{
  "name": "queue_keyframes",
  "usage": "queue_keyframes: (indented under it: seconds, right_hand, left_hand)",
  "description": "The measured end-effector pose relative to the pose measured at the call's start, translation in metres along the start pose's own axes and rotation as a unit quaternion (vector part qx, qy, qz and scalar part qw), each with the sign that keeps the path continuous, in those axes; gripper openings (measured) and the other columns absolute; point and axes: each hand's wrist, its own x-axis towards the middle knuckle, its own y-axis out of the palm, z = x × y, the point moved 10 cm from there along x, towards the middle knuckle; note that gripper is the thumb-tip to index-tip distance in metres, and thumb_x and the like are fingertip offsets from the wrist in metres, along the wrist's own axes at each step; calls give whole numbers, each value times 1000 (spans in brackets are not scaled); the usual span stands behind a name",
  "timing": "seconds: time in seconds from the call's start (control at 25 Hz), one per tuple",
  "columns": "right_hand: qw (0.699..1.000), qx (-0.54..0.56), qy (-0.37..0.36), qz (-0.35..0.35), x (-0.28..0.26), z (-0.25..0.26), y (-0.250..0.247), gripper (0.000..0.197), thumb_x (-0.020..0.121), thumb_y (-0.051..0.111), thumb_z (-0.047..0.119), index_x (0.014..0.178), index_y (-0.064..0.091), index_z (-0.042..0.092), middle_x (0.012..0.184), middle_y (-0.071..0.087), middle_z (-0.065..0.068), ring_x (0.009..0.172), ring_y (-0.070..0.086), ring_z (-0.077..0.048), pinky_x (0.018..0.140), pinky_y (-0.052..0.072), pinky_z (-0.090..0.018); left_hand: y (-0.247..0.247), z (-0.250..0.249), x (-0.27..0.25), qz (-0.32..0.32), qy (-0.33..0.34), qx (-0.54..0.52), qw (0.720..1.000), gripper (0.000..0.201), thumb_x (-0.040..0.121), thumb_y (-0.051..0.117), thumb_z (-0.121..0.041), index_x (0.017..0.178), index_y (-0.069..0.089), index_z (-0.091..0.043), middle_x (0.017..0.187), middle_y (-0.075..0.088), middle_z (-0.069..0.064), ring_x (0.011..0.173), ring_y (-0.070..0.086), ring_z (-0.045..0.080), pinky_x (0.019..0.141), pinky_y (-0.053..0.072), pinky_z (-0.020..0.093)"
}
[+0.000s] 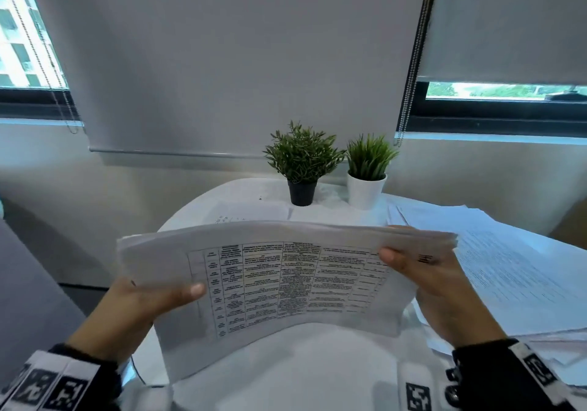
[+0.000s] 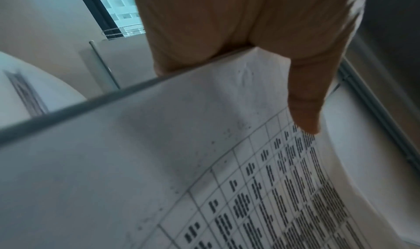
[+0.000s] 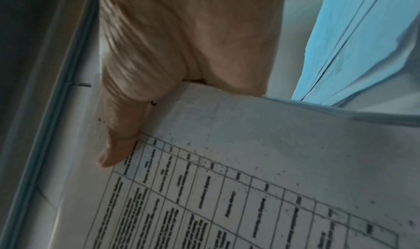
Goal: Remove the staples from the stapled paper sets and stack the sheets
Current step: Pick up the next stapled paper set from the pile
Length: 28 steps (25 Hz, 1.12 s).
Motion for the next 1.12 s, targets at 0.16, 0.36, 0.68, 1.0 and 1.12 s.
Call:
queue_keyframes:
  seconds: [0.16,0.36,0.68,1.0,1.12]
  right_hand:
    - [999,14,22,36,7,-1,2,56,55,89,50,99,77,17,105,74,-14,102,69,-32,95,49,-50]
    - [998,29,51,30,14,-3,-1,56,59,88,44,101,76,10,105,74,-17,100,70,-34,96,49,-53]
    - [999,-9,12,-41,17,18,-7,33,71,77,26,99,74,9,97,76,-10,93,73,-27,89,55,-46]
    - [996,-22,76,-31,7,-14,-9,34,67,82,20,98,75,8,97,76,-10,93,73,-27,94,52,-51]
    - [998,-8,52,-34,12,-3,-12,29,70,79,18,97,75,9,97,76,-11,93,73,-28,91,53,-48]
  left_hand:
    - [-9,7,6,-48,-4,-19,999,36,60,77,-1,92,77,-17,106,72,19,90,72,27,72,61,34]
    - [-10,15,7,-58,-4,-19,998,36,64,74,1,98,73,-9,107,72,19,91,72,30,73,61,38]
    - [-21,-10,7,-113,78,-11,990,30,64,74,-3,92,75,-13,97,76,4,88,73,22,72,61,35]
    - [-14,25,3,-83,-4,-12,997,36,59,76,-4,90,78,-22,103,74,11,90,72,26,75,60,36]
    - [-14,19,6,-86,10,-18,996,40,63,66,6,88,79,-22,100,75,9,88,73,25,74,60,36]
